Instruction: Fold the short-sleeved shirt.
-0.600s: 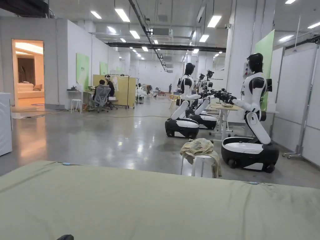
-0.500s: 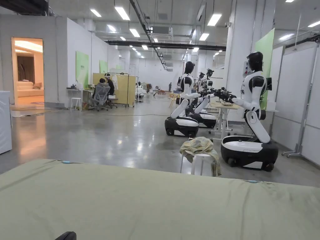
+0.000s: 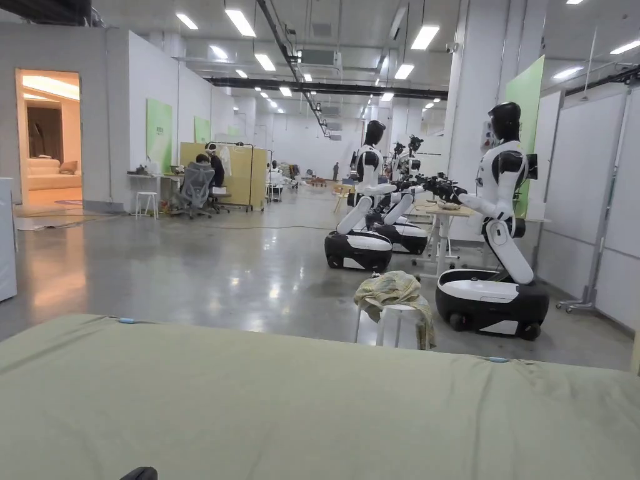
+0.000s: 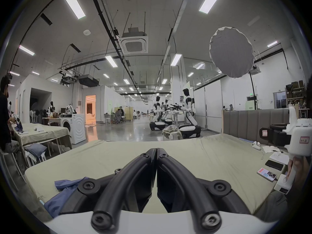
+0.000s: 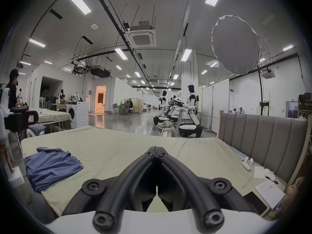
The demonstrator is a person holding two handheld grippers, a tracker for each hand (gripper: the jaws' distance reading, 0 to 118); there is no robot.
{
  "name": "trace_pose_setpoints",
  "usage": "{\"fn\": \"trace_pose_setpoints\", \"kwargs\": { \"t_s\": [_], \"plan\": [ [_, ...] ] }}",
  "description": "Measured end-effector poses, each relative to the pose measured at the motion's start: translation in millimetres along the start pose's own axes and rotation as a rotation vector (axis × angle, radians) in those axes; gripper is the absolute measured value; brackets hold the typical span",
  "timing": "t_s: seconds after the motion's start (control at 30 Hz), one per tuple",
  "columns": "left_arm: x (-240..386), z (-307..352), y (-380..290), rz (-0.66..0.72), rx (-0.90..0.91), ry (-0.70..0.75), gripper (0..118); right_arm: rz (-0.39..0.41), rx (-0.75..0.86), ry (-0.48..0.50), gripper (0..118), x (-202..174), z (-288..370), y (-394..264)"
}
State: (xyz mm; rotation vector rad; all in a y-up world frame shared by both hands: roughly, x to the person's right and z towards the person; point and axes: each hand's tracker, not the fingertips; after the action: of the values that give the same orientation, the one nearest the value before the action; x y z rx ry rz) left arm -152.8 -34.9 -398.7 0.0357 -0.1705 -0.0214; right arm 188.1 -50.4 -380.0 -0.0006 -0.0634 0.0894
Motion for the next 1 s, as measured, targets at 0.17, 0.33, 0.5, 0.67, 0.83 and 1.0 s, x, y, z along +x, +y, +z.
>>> {"fn": "trace_pose_setpoints", "kwargs": {
  "t_s": [0.17,0.33,0.5,0.67,0.83,1.0],
  "plan": [
    [-3.8,-0.2,-0.6,0.018,-0.009,-0.005,3,-0.009,-0.003,-0.001,0,2.4,1.0,-2.2],
    [-8.0,-2.5,1.4,0.035,-0.025,0.002,3,-0.015,-0.008,-0.018,0,1.4,0.5,-1.8],
    [-7.0,-1.9,4.4,-0.050,-0.015,0.031,3,0.097,-0.024,-0.035,0,-4.2,-1.7,-3.0],
    [16.9,0.2,-4.3,-0.680,-0.001,0.099,3,0.671,0.024,-0.022,0,-18.6,1.4,-5.9],
    [26.0,-13.3,-60.6,-1.517,-0.130,0.032,3,1.628,0.145,0.090,0,-22.4,6.7,-55.6],
    [16.1,-9.7,-90.9,-1.651,-0.171,-0.117,3,1.850,0.128,0.266,0,-9.8,11.4,-74.7]
  ]
}}
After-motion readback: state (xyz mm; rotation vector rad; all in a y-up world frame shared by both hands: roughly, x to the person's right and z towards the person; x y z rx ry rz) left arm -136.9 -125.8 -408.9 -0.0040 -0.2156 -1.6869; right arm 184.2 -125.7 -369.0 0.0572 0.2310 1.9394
